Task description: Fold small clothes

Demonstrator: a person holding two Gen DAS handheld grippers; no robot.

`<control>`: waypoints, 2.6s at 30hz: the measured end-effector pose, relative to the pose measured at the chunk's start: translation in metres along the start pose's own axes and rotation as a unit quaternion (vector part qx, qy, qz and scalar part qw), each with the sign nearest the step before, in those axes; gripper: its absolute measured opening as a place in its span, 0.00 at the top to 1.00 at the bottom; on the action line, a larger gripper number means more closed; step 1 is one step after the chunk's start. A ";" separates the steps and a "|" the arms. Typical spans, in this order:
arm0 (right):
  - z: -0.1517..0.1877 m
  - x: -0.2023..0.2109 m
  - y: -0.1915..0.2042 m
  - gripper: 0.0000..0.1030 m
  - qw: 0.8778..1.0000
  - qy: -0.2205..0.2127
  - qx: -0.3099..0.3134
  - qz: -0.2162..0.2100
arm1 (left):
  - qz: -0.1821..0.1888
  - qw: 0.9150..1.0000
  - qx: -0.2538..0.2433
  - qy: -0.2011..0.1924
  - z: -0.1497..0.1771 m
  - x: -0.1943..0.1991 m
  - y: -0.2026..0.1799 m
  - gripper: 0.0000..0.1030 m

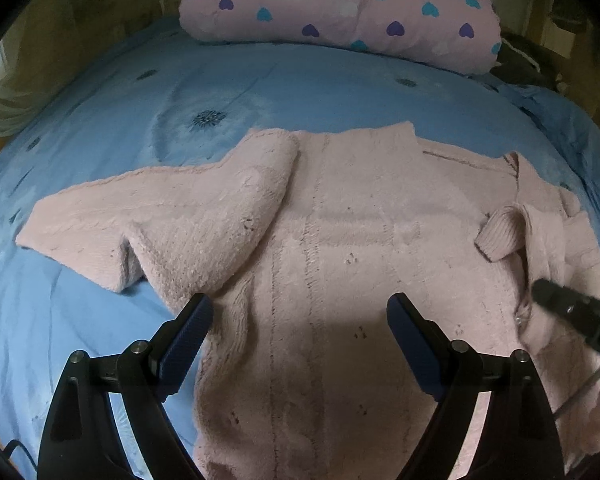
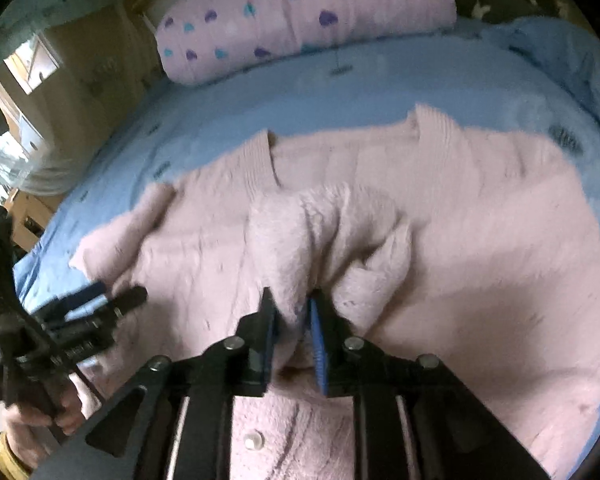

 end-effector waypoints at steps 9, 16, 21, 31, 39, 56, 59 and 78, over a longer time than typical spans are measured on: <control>0.004 0.046 -0.022 0.42 1.000 -0.007 -0.028 -0.010 | 0.037 0.999 0.019 -0.009 -0.024 0.015 -0.002 0.18; -0.001 0.071 -0.083 0.39 0.993 -0.034 -0.113 -0.003 | 0.063 0.997 -0.013 -0.036 -0.056 0.031 -0.041 0.18; -0.010 0.090 -0.123 0.39 0.985 -0.048 -0.164 0.036 | 0.109 0.993 -0.023 -0.036 -0.074 0.027 -0.072 0.18; -0.006 0.103 -0.137 0.39 0.984 -0.054 -0.158 0.067 | 0.119 0.987 -0.103 0.023 -0.098 -0.018 -0.128 0.18; -0.002 0.111 -0.140 0.39 0.984 -0.055 -0.148 0.089 | 0.181 0.980 -0.062 0.058 -0.079 -0.040 -0.133 0.46; 0.004 0.108 -0.131 0.39 0.986 -0.052 -0.132 0.086 | 0.089 0.991 0.022 -0.098 -0.050 0.058 -0.065 0.95; 0.005 0.104 -0.130 0.39 0.987 -0.044 -0.127 0.091 | 0.063 0.995 0.016 -0.075 -0.035 0.045 -0.054 0.91; -0.004 0.101 -0.137 0.39 0.984 -0.033 -0.140 0.106 | 0.055 0.997 0.039 -0.027 0.004 0.038 0.003 0.80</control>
Point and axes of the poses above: each gripper's, at about its wrist camera, not at the fingertips, and x roughly against the way its jaws point, y to its left, z to its underside, the point moved 1 cm from there along -x, roughly the way its jaws point, and after that the axes turned 11 degrees about -x, right-handed, at the moved point
